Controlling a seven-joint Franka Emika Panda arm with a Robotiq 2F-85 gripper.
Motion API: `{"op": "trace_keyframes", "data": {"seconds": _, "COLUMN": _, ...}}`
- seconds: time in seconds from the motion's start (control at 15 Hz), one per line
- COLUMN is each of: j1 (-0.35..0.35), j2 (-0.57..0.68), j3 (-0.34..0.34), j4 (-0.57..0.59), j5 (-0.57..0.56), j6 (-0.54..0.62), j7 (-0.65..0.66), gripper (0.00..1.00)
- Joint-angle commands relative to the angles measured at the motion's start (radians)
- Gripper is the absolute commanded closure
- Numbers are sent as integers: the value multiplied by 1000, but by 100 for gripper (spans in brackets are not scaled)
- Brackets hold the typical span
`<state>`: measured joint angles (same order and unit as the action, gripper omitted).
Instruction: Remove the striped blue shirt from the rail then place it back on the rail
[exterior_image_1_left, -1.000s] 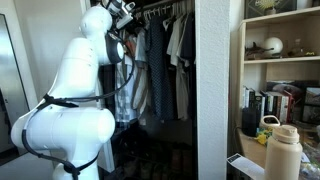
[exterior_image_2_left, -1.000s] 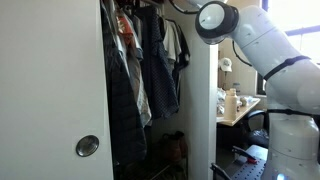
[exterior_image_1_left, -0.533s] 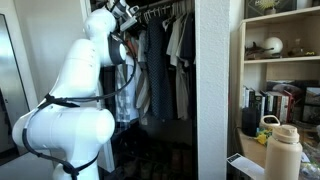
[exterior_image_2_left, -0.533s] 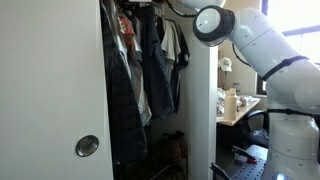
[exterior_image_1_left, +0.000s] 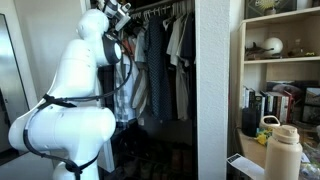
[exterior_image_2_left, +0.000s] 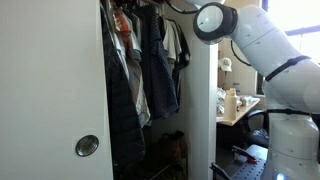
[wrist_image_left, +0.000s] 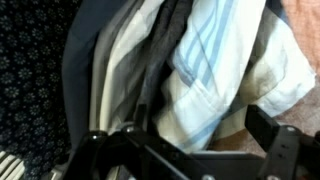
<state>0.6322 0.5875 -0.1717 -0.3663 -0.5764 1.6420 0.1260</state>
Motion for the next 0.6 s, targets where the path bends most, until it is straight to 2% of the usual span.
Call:
{"op": "trace_keyframes", "data": {"seconds": 0.0, "j1": 44, "j2": 14, "j3": -29, "j4": 0, "j5": -36, "j6": 3, "j7": -11, "gripper": 0}}
{"op": "trace_keyframes", "data": {"seconds": 0.13, "j1": 40, "j2": 22, "j3": -23, "j4": 0, "j5": -40, "j6": -1, "j7": -11, "gripper": 0}}
{"op": "trace_keyframes", "data": {"seconds": 0.2, "j1": 39, "j2": -18, "j3": -20, "j4": -81, "j5": -42, "j6": 28, "j7": 9, "gripper": 0}}
{"op": "trace_keyframes", "data": {"seconds": 0.47, "j1": -13, "j2": -2, "j3": -4, "j4": -90, "j5": -1, "j6": 18, "j7": -1, "gripper": 0}}
{"op": "trace_keyframes", "data": {"seconds": 0.53, "j1": -40, "j2": 80, "j3": 5, "j4": 53, "j5": 16, "j6": -37, "j7": -35, "gripper": 0}}
